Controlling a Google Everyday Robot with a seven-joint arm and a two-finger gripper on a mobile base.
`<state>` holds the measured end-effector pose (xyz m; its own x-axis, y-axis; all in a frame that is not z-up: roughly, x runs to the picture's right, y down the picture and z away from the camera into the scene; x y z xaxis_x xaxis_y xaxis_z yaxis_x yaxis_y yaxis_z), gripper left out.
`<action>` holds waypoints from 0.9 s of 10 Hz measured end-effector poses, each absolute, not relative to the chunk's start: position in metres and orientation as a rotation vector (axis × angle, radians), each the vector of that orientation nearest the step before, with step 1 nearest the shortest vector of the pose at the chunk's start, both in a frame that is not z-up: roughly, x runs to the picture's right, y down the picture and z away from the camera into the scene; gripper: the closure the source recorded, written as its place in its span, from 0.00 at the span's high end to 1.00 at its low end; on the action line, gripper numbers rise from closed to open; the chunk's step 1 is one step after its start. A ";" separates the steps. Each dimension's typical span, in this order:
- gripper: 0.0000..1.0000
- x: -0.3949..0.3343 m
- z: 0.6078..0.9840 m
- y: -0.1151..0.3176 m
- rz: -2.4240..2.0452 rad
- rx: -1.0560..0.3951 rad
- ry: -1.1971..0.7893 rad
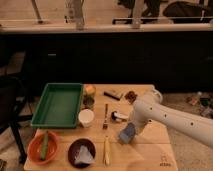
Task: Place sponge in tray
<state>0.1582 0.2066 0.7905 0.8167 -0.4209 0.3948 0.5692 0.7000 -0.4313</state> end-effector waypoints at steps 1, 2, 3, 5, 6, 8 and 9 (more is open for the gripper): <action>0.00 0.160 0.790 0.208 -0.558 -0.574 -0.274; 0.00 0.161 0.790 0.208 -0.557 -0.574 -0.274; 0.00 0.160 0.790 0.208 -0.557 -0.574 -0.274; 0.00 0.159 0.790 0.207 -0.559 -0.573 -0.276; 0.00 0.159 0.790 0.208 -0.559 -0.573 -0.276; 0.00 0.152 0.785 0.193 -0.513 -0.523 -0.265; 0.00 0.150 0.785 0.187 -0.506 -0.510 -0.260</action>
<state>0.1498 0.1868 0.7853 0.8462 -0.3948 0.3580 0.5209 0.7543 -0.3995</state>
